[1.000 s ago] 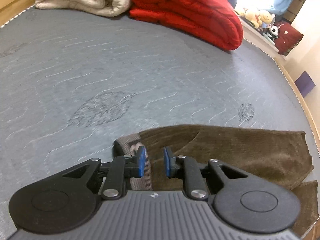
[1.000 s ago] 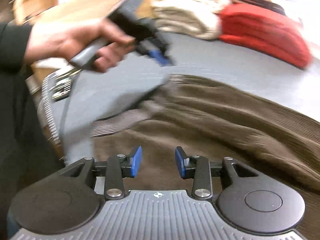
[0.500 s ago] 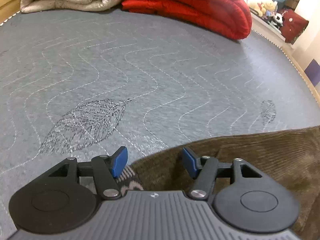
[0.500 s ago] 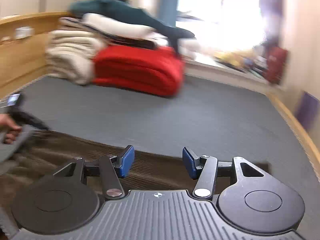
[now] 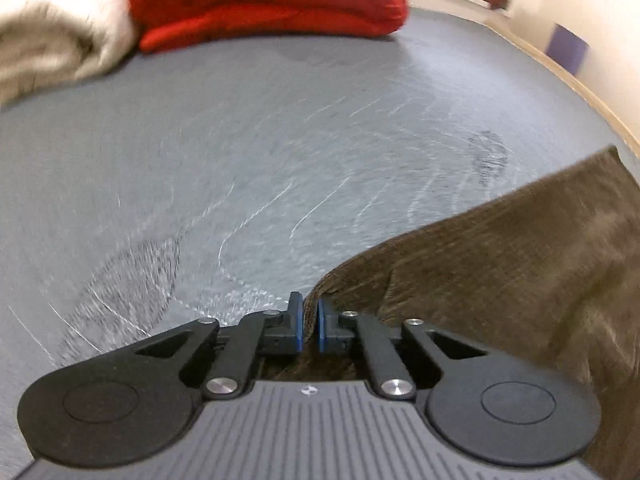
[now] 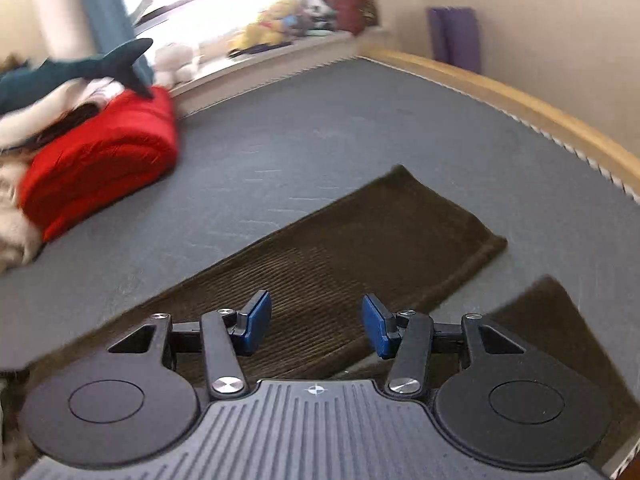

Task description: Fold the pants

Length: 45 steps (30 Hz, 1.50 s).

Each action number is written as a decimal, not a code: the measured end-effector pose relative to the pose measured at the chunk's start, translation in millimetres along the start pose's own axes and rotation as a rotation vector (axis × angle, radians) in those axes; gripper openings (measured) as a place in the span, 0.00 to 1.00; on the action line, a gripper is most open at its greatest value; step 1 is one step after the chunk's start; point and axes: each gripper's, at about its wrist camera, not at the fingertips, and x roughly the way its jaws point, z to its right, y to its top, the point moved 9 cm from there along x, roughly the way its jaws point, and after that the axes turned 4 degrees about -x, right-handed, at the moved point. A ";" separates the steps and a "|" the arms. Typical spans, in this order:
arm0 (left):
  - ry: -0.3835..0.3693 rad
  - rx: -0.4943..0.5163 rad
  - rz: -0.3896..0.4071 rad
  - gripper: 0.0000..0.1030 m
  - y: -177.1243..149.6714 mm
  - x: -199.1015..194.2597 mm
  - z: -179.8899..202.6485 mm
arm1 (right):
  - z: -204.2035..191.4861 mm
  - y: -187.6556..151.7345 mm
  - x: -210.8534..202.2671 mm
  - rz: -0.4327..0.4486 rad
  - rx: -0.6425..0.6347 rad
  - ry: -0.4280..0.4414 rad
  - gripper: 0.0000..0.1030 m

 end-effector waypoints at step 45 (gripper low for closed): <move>-0.048 0.407 -0.261 0.04 -181.2 -149.3 138.0 | 145.8 -32.5 118.4 -0.127 0.469 -0.074 0.37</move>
